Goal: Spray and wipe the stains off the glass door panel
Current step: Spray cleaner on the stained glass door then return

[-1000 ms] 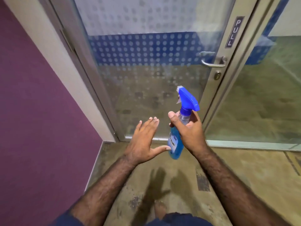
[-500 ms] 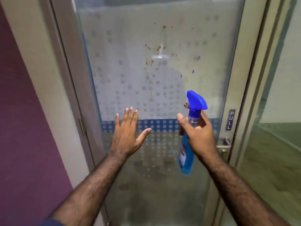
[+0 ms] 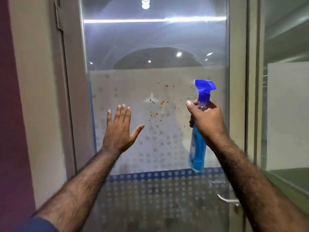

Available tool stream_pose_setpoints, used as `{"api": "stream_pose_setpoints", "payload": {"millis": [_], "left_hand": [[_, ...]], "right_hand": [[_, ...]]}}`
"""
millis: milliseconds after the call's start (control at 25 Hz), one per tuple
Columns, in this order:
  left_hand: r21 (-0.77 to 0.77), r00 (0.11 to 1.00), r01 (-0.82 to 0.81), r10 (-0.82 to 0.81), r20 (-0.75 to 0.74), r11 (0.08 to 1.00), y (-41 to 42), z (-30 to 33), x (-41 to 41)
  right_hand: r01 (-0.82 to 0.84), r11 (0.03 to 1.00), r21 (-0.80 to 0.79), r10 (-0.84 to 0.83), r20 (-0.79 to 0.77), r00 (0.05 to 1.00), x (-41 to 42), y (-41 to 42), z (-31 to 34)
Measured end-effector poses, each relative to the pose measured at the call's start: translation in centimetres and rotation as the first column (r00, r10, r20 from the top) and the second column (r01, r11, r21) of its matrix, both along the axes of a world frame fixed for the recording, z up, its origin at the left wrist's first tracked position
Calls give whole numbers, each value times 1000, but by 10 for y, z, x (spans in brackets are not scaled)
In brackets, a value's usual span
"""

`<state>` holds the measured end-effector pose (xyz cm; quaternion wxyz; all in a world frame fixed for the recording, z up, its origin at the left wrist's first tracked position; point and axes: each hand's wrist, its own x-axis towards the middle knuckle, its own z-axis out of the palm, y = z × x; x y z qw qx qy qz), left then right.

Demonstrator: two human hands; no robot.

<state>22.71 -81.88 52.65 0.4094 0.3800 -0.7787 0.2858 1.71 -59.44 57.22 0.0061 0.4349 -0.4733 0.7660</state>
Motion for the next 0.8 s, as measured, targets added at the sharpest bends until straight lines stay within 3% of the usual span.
{"api": "stream_pose_setpoints", "payload": {"millis": [280, 480, 640, 800], "left_hand": [[-14, 1000, 23, -23, -5, 1000, -17, -8, -4], [-12, 1000, 19, -19, -1, 1000, -22, -14, -4], [-33, 999, 35, -36, -20, 999, -25, -19, 2], [12, 999, 45, -45, -23, 999, -23, -29, 7]], "right_hand": [[-107, 991, 84, 121, -180, 976, 33, 0, -12], [-67, 993, 93, 89, -263, 961, 57, -11, -25], [-114, 991, 70, 123, -149, 981, 54, -6, -33], [-8, 1000, 10, 8, -37, 999, 40, 5, -50]]}}
